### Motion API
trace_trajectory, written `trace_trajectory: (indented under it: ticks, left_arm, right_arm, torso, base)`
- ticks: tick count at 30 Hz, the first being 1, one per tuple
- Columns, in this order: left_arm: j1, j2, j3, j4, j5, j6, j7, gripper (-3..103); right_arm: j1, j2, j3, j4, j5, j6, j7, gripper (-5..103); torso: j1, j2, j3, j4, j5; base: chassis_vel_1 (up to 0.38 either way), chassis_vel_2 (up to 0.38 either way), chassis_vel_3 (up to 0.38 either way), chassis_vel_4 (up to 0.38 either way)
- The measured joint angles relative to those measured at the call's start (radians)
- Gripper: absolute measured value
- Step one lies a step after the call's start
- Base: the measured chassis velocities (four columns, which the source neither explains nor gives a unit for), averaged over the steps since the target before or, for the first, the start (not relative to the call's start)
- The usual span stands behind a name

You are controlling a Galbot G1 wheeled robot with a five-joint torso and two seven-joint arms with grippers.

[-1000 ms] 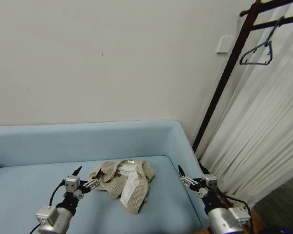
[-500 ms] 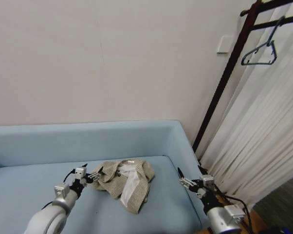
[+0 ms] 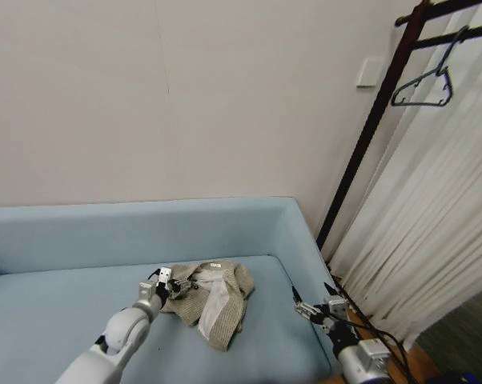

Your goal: Pick up the clothes from the sofa and hang them on the clothes hanger.

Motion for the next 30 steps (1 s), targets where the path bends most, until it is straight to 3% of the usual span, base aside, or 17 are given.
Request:
trace_trajectory:
  ticks: [7, 16, 20, 22, 25, 26, 29, 30]
  left_arm:
    - [-0.055, -0.014, 0.064, 0.054, 0.006, 0.042, -0.009, 103]
    - [-0.015, -0.012, 0.043, 0.053, 0.052, 0.092, -0.023, 90]
    - [-0.006, -0.007, 0.023, 0.051, 0.054, 0.093, -0.023, 68]
    - [-0.005, -0.006, 0.021, 0.05, 0.054, 0.093, -0.023, 68]
    - [-0.002, -0.005, 0.017, 0.049, 0.054, 0.091, -0.022, 52]
    - [-0.002, -0.005, 0.017, 0.049, 0.054, 0.091, -0.022, 52]
    - [-0.001, -0.007, 0.017, 0.05, 0.054, 0.09, -0.021, 36]
    - [-0.001, -0.008, 0.017, 0.051, 0.054, 0.089, -0.02, 36]
  right_arm:
    - [0.006, -0.01, 0.006, -0.011, 0.001, 0.0, 0.003, 100]
    - [0.01, -0.008, 0.008, -0.018, 0.001, 0.002, 0.006, 100]
    - [0.014, -0.008, 0.006, -0.017, 0.0, 0.002, 0.007, 100]
    - [0.015, -0.008, 0.005, -0.016, 0.0, 0.002, 0.007, 100]
    - [0.014, -0.006, 0.004, -0.014, -0.002, 0.002, 0.008, 100]
    - [0.014, -0.006, 0.004, -0.014, -0.002, 0.002, 0.008, 100]
    - [0.013, -0.008, 0.004, -0.012, -0.002, 0.002, 0.011, 100]
    - [0.013, -0.008, 0.005, -0.011, -0.003, 0.002, 0.012, 100]
  torso:
    - [0.0, 0.0, 0.0, -0.0002, 0.0]
    - [0.0, 0.0, 0.0, 0.0, -0.0002]
    - [0.0, 0.0, 0.0, -0.0001, -0.0002]
    - [0.0, 0.0, 0.0, 0.0, -0.0002]
    - [0.0, 0.0, 0.0, 0.0, -0.0002]
    - [0.0, 0.0, 0.0, 0.0, -0.0002]
    - [0.0, 0.0, 0.0, -0.0001, -0.0002]
    - [0.0, 0.0, 0.0, -0.0001, -0.0002]
  base:
    - [0.0, 0.0, 0.0, 0.0]
    - [0.0, 0.0, 0.0, 0.0]
    - [0.0, 0.0, 0.0, 0.0]
    - [0.0, 0.0, 0.0, 0.0]
    - [0.0, 0.0, 0.0, 0.0]
    - [0.0, 0.0, 0.0, 0.0]
    - [0.0, 0.0, 0.0, 0.0]
    - [0.0, 0.0, 0.0, 0.0]
